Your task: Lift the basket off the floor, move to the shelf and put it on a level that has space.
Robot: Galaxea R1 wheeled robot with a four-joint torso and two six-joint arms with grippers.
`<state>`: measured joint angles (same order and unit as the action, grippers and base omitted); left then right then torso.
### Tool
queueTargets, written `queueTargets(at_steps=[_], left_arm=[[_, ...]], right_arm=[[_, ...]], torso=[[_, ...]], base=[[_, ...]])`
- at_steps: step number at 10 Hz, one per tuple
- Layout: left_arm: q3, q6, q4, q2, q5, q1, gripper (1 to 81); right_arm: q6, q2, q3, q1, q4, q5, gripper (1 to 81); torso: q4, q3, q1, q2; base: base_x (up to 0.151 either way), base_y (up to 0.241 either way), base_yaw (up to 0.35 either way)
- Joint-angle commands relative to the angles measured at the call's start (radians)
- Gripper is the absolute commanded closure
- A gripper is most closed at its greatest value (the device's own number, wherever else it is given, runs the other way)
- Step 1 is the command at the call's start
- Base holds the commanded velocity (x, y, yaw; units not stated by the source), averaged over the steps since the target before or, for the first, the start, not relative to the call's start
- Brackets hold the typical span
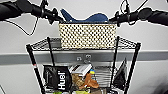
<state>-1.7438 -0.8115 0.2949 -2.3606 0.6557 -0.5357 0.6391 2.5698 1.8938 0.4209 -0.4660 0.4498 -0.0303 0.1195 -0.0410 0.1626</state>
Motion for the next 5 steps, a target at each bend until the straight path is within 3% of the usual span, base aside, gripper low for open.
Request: queueTargets(at_steps=[1,2,3,5], left_arm=[[-0.022,0.015,-0.040,-0.020,0.007,-0.151,81.1],[-0.020,0.024,-0.040,-0.022,0.007,-0.151,81.1],[-0.020,0.025,-0.040,-0.023,0.005,-0.151,1.0],[-0.016,0.025,-0.039,-0.020,0.005,-0.151,1.0]], right_arm=[[-0.015,0.000,0.000,0.143,0.027,0.027,81.1],[-0.015,-0.004,-0.004,0.144,0.026,0.027,81.1],[-0.015,-0.007,-0.007,0.143,0.026,0.026,81.1],[-0.015,-0.020,-0.026,0.147,0.023,0.018,81.1]], torso=[[0.000,0.000,0.000,0.000],[0.000,0.000,0.000,0.000],[0.000,0.000,0.000,0.000],[0.000,0.000,0.000,0.000]], base=[[0.000,0.000,0.000],[0.000,0.000,0.000],[0.000,0.000,0.000],[0.000,0.000,0.000]])
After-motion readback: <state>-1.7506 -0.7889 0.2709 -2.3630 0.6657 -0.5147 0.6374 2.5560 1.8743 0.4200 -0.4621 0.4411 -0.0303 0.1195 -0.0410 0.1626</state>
